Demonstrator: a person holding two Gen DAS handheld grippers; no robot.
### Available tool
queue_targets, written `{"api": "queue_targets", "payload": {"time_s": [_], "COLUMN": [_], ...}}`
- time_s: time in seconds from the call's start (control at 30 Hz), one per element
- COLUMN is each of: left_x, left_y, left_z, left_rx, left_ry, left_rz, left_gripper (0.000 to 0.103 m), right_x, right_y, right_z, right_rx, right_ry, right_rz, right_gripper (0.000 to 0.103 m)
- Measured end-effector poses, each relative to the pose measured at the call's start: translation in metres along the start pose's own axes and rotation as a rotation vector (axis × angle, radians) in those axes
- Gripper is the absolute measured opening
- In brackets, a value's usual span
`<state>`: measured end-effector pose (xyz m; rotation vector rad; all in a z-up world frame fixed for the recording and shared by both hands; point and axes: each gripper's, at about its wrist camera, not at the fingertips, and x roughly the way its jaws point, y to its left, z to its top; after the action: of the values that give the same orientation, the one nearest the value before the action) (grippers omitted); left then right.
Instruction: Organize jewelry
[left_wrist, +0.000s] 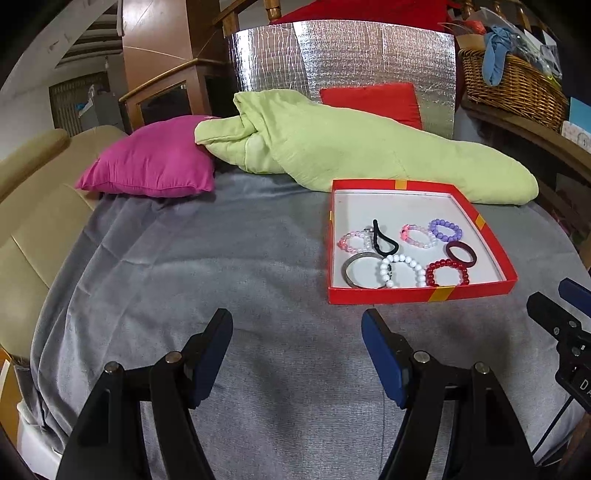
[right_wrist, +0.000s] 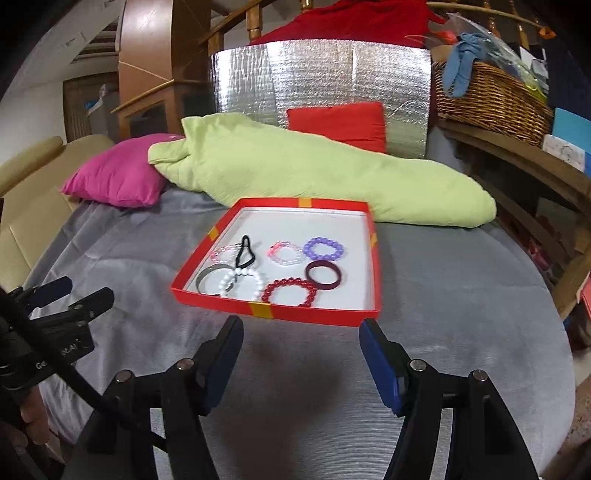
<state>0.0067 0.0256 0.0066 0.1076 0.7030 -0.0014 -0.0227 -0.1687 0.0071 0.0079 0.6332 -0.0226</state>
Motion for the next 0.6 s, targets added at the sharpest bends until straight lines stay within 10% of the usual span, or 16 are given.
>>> {"api": "queue_targets", "payload": {"time_s": [0.6], "left_x": [0.007], "left_y": [0.0014], "left_z": [-0.0006], "left_rx": [-0.01], "left_ry": [0.025], "left_rz": [0.004], "left_gripper": [0.073], "right_x": [0.0055], "right_y": [0.0047], "right_z": [-0.0005], "right_rx": [-0.013], "right_ry": [0.015], "right_rz": [0.018], "right_gripper": [0.069]}}
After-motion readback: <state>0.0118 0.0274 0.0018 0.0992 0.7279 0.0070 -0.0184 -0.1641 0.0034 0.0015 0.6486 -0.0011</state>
